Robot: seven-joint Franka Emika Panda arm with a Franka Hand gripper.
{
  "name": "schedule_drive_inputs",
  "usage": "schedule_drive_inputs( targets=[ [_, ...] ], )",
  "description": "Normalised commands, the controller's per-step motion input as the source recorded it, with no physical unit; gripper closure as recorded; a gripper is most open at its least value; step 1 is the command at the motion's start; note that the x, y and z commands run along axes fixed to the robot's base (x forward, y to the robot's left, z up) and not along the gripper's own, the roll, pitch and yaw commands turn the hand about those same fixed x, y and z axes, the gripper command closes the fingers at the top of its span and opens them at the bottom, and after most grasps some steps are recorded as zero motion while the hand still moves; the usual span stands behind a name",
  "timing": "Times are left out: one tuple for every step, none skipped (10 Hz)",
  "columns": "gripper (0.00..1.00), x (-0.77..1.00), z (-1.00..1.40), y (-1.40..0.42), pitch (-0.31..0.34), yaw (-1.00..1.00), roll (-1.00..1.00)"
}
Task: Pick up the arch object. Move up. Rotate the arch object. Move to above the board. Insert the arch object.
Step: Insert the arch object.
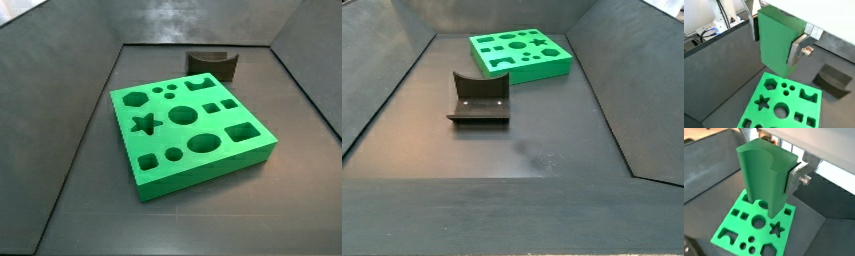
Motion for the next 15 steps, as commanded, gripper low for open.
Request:
schedule_drive_inputs(
  targets=[
    [1.0,0.75,-0.69,0.33,0.0,0.37,-0.1],
    [1.0,0.69,-0.7,0.31,0.0,0.41,-0.1],
    [1.0,0.67,-0.62,0.25,0.0,0.43,-0.07],
    [1.0,0.61,-0.5,0.15,0.0,0.52,-0.02],
    [1.0,0.49,-0.43,0.07,0.0,0.61,0.0],
    [1.0,0.32,-0.43,0.04,0.0,0.73,0.03],
    [1.0,0.13,-0.46,0.02,0.0,0.83,0.1],
    [1.0,0.11,-0.4,0.0,0.0,0.79,0.21],
    [1.0,0.13,-0.36,0.0,0.0,0.72,0.32],
    [1.0,0.36,0.0,0.04,0.186,0.45,0.5],
    [1.0,0.49,-0.07,0.0,0.103,0.47,0.5],
    [1.0,0.54,-0.18,0.05,0.0,0.37,0.4],
    [1.0,0.69,-0.31,0.2,0.0,0.24,0.28],
    [1.0,1.0,-0.69,0.38,0.074,0.0,0.15],
    [1.0,0.85,-0.7,0.46,0.051,-0.31,0.04]
  ],
)
